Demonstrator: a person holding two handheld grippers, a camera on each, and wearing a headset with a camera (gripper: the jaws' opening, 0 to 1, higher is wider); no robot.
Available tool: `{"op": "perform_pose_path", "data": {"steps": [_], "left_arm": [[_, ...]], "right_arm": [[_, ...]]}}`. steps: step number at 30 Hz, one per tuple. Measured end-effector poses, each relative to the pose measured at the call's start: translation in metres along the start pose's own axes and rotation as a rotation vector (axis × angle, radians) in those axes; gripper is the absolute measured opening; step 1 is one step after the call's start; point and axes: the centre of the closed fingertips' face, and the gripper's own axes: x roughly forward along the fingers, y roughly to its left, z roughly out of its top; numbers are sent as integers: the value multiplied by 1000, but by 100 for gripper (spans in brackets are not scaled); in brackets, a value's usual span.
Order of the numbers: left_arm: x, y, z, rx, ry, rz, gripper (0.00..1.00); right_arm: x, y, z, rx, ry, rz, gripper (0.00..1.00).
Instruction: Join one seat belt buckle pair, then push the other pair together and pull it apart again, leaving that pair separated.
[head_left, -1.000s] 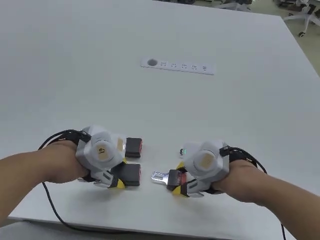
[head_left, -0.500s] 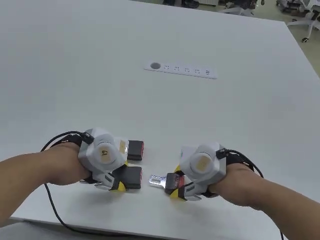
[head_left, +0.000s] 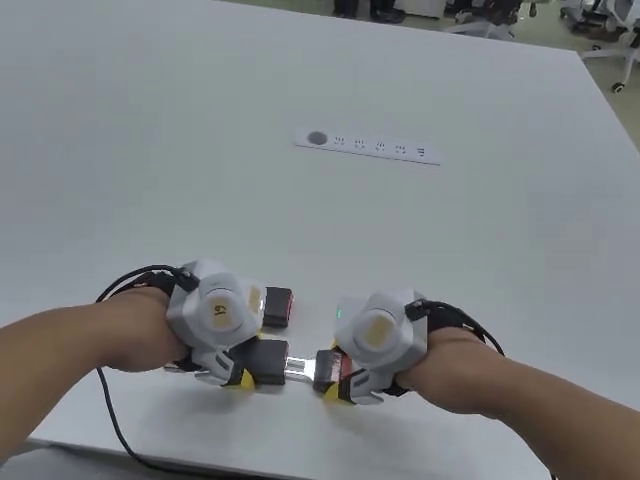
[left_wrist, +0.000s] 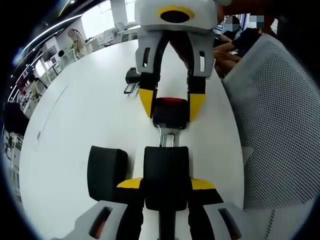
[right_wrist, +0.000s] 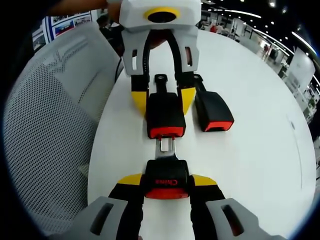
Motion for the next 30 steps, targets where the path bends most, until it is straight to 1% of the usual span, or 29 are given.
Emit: {"op": "perform_pose_path", "data": {"steps": [2, 5, 6, 8, 11, 15, 18, 25, 30], "left_arm": [[0, -1, 0, 4, -3, -1, 34], [-1, -2, 1, 6, -4, -5, 34], [-1, -2, 1, 7, -2, -7, 34], [-1, -3, 1, 11, -5, -12, 34], [-1, -3, 1, 14, -20, -13, 34], [-1, -2, 0, 12, -19, -14, 34], [-1, -2, 0, 13, -11, -13, 34], [-1, -2, 0, 6, -27, -13, 33], [0, -2, 0, 2, -33, -14, 33]], "right_arm": [[2, 2, 3, -1, -3, 11, 32], [5, 1, 7, -8, -9, 14, 32], [6, 1, 6, -19, -4, 17, 32], [6, 2, 5, -6, -12, 20, 32], [5, 2, 6, -1, -20, 14, 32], [7, 2, 8, -14, -26, 12, 31], [8, 1, 9, -21, -33, 4, 32], [7, 2, 12, 1, -41, -5, 31], [7, 2, 13, -5, -46, -3, 30]]}}
